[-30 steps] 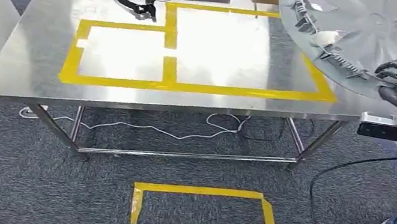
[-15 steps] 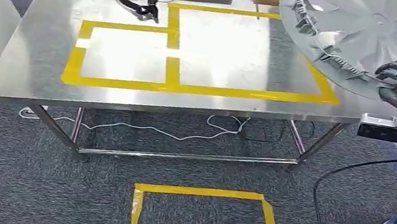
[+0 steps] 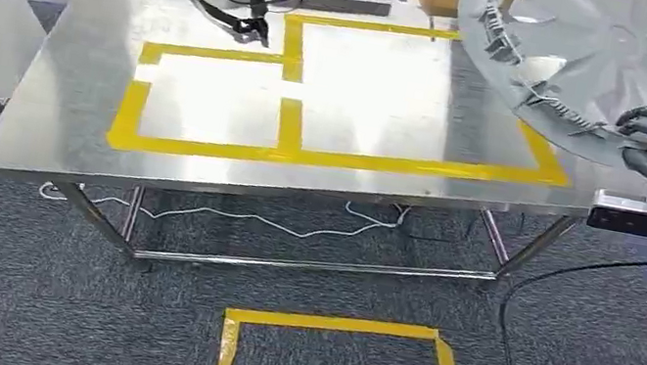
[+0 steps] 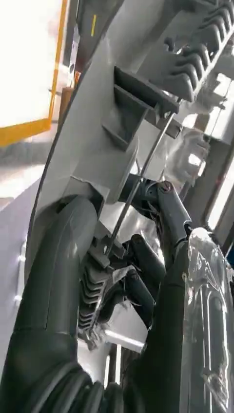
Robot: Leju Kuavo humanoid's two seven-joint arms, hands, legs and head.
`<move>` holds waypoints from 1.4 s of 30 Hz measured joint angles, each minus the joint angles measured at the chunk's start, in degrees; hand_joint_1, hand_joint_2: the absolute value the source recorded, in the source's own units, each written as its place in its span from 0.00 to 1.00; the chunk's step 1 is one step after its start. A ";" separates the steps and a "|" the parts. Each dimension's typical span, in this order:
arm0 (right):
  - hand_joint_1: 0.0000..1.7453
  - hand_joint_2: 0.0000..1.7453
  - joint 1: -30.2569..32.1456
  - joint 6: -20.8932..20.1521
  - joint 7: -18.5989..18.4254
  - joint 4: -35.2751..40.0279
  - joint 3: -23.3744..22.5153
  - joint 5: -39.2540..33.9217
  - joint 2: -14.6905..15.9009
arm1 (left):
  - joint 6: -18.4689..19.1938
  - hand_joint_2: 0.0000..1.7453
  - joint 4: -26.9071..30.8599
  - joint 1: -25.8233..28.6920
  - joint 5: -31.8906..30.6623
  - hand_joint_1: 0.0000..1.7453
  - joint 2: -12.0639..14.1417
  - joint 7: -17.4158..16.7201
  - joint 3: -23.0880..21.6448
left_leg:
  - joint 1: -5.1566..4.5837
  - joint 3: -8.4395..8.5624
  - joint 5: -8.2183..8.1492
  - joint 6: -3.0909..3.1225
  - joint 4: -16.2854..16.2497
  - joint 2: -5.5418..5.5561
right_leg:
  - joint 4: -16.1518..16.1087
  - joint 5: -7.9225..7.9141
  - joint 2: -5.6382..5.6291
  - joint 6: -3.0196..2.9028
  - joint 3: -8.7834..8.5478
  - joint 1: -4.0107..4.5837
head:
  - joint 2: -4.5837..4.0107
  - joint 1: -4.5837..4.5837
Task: Take the parts from the cabinet and place them on the table.
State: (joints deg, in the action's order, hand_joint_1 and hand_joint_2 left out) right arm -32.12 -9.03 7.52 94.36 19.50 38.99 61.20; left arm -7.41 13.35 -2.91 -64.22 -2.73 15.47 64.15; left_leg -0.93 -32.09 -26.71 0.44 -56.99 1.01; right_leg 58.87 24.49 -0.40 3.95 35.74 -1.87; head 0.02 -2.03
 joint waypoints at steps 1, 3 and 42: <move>1.00 1.00 0.35 0.00 -0.02 -0.02 -0.42 -0.09 0.00 | -0.02 1.00 0.00 0.06 0.00 0.00 -0.07 0.00 0.00 | 0.10 0.05 -0.13 -0.08 0.01 -0.01 | 0.11 0.21 -0.11 -0.33 0.11 0.10 | -0.02 -0.07; 1.00 1.00 0.63 -0.02 -0.04 0.00 -1.01 -0.13 0.11 | -0.17 1.00 0.00 -0.03 0.00 0.00 -0.04 0.00 0.00 | 0.16 -0.22 -1.14 -0.91 -1.23 -0.23 | -0.02 0.59 -0.08 -1.12 -0.61 -0.23 | -0.02 0.11; 1.00 1.00 10.81 1.35 -0.04 -0.81 -7.37 2.80 0.00 | -2.47 1.00 -0.02 -0.44 0.42 0.00 -0.74 0.22 1.60 | -1.19 -6.17 2.69 1.90 -5.02 -0.48 | -0.48 1.12 -0.21 -2.05 -1.84 1.10 | -0.02 -0.33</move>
State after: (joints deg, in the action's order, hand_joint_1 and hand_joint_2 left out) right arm -21.32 -7.67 7.48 93.55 12.13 41.79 61.20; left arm -9.88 13.33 -3.35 -63.80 -3.48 15.69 65.75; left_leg -2.12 -38.26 -24.02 2.34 -62.00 0.52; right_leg 58.39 25.61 -0.61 1.90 33.89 -0.77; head 0.00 -2.36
